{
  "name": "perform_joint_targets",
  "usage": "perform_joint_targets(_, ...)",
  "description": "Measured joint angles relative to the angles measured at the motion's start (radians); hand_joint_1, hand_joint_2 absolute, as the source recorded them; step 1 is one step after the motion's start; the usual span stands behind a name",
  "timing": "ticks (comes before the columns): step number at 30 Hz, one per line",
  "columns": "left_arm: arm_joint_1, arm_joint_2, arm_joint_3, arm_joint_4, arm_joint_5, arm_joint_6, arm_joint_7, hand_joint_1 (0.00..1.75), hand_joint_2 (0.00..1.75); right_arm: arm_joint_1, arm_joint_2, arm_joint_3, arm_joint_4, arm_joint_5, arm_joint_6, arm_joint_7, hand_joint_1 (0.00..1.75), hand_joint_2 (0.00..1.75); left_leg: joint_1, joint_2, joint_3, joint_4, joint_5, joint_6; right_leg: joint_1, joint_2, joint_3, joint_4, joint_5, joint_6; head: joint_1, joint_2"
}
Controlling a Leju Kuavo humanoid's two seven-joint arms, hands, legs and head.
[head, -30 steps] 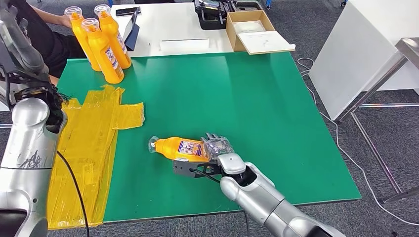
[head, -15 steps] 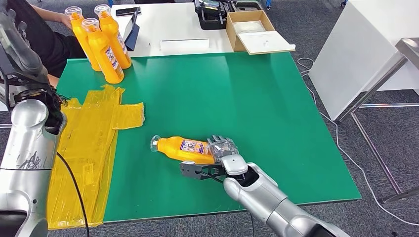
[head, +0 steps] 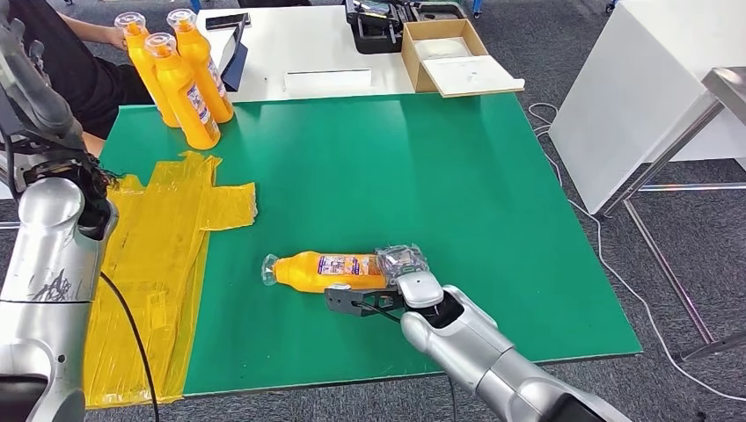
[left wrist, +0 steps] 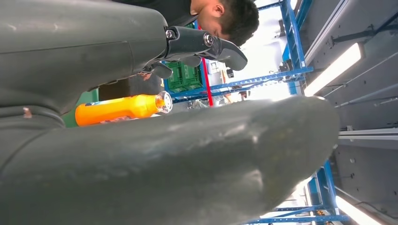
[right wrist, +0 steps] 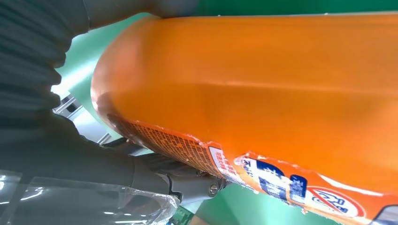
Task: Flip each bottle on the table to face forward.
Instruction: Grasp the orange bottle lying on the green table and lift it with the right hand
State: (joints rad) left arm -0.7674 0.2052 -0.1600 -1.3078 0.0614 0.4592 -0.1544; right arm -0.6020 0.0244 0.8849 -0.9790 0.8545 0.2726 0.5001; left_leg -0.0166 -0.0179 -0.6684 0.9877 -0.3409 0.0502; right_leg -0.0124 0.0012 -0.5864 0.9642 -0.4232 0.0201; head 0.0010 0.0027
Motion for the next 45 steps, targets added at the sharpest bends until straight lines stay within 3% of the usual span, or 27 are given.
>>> perform_joint_targets(14, 0.001, 0.0, 0.003, 0.006, 0.005, -0.003, -0.002, 0.0, 0.0, -0.008, 0.0, -0.005, 0.009, -0.041, -0.006, -0.01, 1.75, 1.75, 0.0, 0.0, 0.0, 0.0, 0.0, 0.0, 0.0, 0.0, 0.0, 0.0, 0.0, 0.0, 0.0, 0.0)
perform_joint_targets(25, 0.047, 0.002, 0.051, -0.015, 0.007, -0.032, 0.02, 0.0, 0.0, 0.014, -0.038, -0.158, -0.203, -0.182, 0.021, 0.012, 1.75, 1.75, 0.0, 0.0, -0.001, 0.0, 0.0, 0.0, 0.0, 0.0, -0.001, 0.0, 0.0, 0.0, 0.0, 0.0)
perform_joint_targets(31, 0.048, 0.003, 0.053, -0.016, 0.007, -0.035, 0.02, 0.0, 0.0, 0.014, -0.041, -0.175, -0.226, -0.199, 0.016, 0.01, 1.75, 1.75, 0.0, 0.0, -0.001, 0.0, 0.0, 0.0, 0.0, 0.0, -0.001, 0.0, 0.0, 0.0, 0.0, 0.0)
perform_joint_targets(36, 0.089, 0.012, 0.063, -0.06, 0.019, -0.051, 0.025, 0.0, 0.0, 0.023, -0.066, -0.284, -0.364, -0.278, -0.088, -0.03, 1.75, 1.75, 0.0, 0.0, -0.001, 0.0, 0.0, 0.0, 0.0, 0.0, -0.001, 0.0, 0.0, 0.0, 0.0, 0.0)
perform_joint_targets(45, 0.155, 0.012, 0.062, -0.133, 0.199, -0.117, 0.048, 0.0, 0.0, 0.034, -0.085, -0.332, -0.394, -0.288, -0.244, -0.085, 1.75, 1.75, 0.0, 0.0, -0.001, 0.0, 0.0, 0.0, 0.0, 0.0, -0.001, 0.0, 0.0, 0.0, 0.0, 0.0)
